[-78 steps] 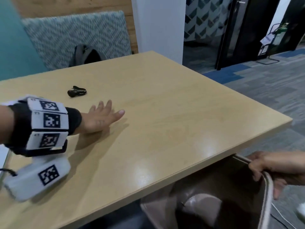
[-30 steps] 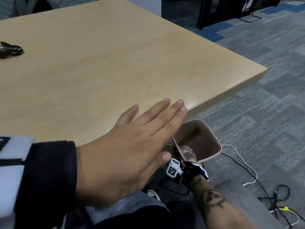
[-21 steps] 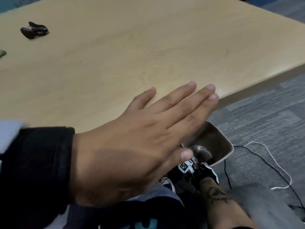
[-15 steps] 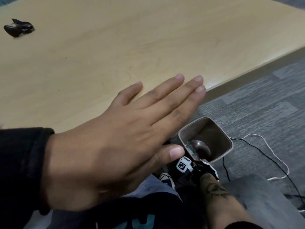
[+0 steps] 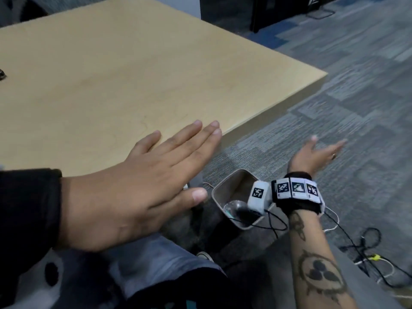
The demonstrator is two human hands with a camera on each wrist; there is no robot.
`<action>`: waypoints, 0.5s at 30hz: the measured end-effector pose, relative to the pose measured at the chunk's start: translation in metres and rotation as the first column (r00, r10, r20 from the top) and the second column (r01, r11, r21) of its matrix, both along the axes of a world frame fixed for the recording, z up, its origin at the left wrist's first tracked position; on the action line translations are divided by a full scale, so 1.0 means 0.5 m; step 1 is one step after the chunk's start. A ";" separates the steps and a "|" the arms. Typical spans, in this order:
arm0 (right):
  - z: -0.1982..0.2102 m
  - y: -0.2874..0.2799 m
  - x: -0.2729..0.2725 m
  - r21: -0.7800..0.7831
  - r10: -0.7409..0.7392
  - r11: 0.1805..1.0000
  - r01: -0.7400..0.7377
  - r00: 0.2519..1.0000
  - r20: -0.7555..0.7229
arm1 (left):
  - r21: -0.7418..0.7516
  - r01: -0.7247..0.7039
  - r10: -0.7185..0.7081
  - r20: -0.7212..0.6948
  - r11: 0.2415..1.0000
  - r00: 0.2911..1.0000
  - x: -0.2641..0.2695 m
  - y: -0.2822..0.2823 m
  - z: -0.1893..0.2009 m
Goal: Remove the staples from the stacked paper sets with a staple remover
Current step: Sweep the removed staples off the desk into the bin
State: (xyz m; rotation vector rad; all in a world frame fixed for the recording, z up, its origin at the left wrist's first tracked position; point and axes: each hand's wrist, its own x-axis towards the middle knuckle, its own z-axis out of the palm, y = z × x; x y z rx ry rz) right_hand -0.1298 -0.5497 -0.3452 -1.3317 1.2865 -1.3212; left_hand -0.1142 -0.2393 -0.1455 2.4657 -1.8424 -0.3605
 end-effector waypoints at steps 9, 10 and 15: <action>0.536 0.189 0.009 -0.679 0.492 0.329 -0.656 0.733 -0.469 | -0.095 -0.289 0.196 -0.535 0.953 0.822 0.074 0.003 0.083; 0.563 0.222 0.022 -0.554 0.499 0.210 -0.805 0.576 -0.648 | -0.082 -0.348 0.255 -0.531 0.934 0.808 0.082 0.008 0.095; 0.620 0.390 0.096 0.208 0.087 -0.165 -0.964 -0.224 -0.971 | 0.034 -0.628 0.588 -0.392 0.778 0.708 0.132 0.083 0.147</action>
